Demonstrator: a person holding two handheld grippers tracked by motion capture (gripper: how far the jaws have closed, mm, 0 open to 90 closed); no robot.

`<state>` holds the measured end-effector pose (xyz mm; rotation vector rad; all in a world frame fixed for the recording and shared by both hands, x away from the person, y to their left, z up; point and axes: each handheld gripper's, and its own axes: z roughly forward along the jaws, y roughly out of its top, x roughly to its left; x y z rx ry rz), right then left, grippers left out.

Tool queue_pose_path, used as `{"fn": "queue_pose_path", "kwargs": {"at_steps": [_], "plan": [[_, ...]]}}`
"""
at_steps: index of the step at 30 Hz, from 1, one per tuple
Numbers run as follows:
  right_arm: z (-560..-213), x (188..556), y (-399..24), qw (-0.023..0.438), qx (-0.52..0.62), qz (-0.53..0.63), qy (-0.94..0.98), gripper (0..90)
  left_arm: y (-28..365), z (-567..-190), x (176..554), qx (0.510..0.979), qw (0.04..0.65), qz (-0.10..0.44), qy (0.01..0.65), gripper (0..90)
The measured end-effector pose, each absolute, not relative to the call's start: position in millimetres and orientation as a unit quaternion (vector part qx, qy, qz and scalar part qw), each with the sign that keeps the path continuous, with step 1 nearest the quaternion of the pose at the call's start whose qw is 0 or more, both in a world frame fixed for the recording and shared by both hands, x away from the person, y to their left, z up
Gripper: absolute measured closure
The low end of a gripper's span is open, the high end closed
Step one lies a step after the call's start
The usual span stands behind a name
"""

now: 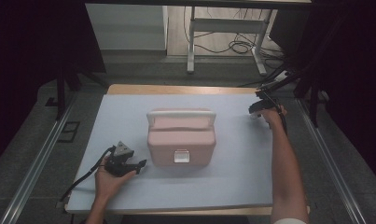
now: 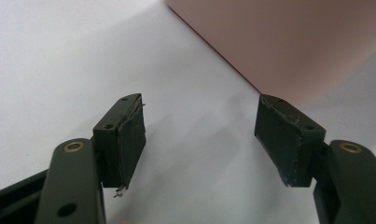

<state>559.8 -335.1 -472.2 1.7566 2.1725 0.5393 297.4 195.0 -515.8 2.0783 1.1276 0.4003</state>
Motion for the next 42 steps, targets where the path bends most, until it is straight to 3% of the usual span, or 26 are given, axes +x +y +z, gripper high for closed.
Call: {"fn": "queue_pose_path", "kwargs": {"at_steps": [2,4,15,42], "plan": [[-472.4,560.9,-335.0,0.150,0.612,0.196,0.751,59.0,194.4,-516.8,297.7,0.809,0.361,0.155,0.437,33.5],[-472.2,560.9,-334.5,0.153,0.609,0.194,0.753,59.6,194.5,-516.7,297.6,0.809,0.362,0.155,0.437,33.5],[-458.3,549.5,-328.2,0.154,0.582,0.187,0.776,60.1,194.5,-517.7,299.3,0.808,0.363,0.154,0.438,33.7],[-411.3,466.9,-303.7,0.160,0.508,0.212,0.819,60.2,195.9,-513.6,306.1,0.803,0.379,0.143,0.437,34.2]]}}
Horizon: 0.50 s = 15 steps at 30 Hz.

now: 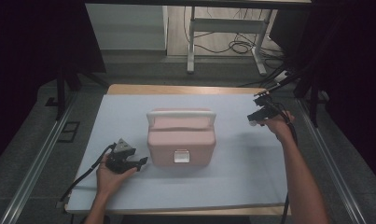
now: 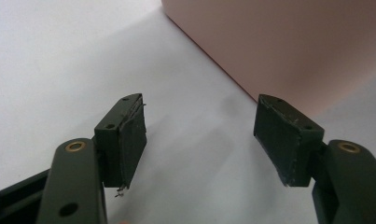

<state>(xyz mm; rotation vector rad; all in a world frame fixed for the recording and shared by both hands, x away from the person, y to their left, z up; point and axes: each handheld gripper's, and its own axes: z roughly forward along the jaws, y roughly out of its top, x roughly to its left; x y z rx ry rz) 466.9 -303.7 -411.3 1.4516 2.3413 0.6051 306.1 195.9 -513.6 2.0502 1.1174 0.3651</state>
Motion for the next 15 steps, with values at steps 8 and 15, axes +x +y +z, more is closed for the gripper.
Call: {"fn": "queue_pose_path", "kwargs": {"at_steps": [8,15], "plan": [[-411.7,446.9,-305.2,0.154,0.501,0.225,0.822,60.2,195.7,-509.2,303.4,0.800,0.385,0.146,0.436,34.2],[-410.8,432.8,-303.3,0.155,0.486,0.235,0.828,60.1,194.8,-508.3,302.2,0.802,0.383,0.148,0.435,34.2]]}}
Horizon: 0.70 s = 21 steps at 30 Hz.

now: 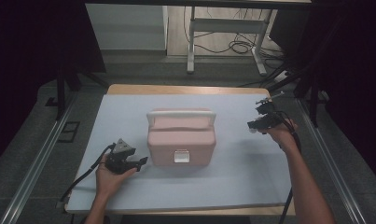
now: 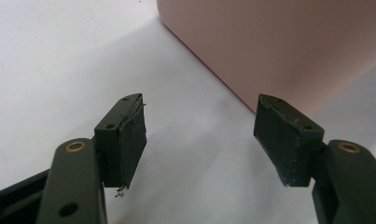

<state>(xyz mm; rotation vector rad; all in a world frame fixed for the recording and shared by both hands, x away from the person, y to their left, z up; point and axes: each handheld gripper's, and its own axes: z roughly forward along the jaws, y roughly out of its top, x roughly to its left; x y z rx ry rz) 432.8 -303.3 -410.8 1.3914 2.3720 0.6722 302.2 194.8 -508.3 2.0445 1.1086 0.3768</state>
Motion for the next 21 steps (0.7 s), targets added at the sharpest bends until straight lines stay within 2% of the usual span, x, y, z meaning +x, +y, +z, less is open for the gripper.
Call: {"fn": "queue_pose_path", "kwargs": {"at_steps": [21], "plan": [[-429.8,406.2,-293.2,0.129,0.454,0.242,0.847,60.1,192.2,-508.9,299.6,0.807,0.374,0.149,0.432,34.1]]}}
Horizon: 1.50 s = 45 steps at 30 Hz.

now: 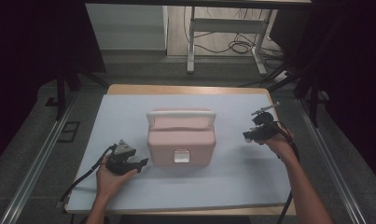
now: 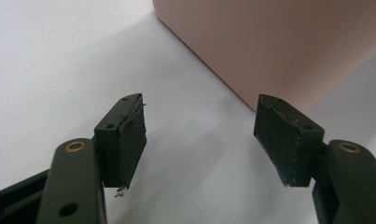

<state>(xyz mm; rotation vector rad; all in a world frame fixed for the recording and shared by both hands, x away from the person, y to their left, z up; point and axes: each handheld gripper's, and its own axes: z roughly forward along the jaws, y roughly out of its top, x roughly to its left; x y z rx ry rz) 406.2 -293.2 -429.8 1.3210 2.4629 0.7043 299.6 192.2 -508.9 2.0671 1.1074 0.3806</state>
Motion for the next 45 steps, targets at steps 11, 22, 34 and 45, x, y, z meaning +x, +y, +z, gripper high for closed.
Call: {"fn": "queue_pose_path", "kwargs": {"at_steps": [11,22,34,45], "plan": [[-445.3,392.7,-278.4,0.112,0.430,0.253,0.860,60.1,190.6,-510.2,299.7,0.807,0.375,0.146,0.433,33.9],[-460.2,388.6,-277.2,0.107,0.430,0.245,0.862,60.1,190.4,-509.6,299.4,0.808,0.373,0.146,0.433,33.8],[-468.7,390.4,-272.9,0.112,0.430,0.235,0.865,60.0,189.7,-509.8,299.4,0.809,0.371,0.148,0.432,33.8],[-472.2,389.3,-272.1,0.112,0.428,0.232,0.866,59.8,189.0,-510.7,299.6,0.810,0.370,0.147,0.431,33.8]]}}
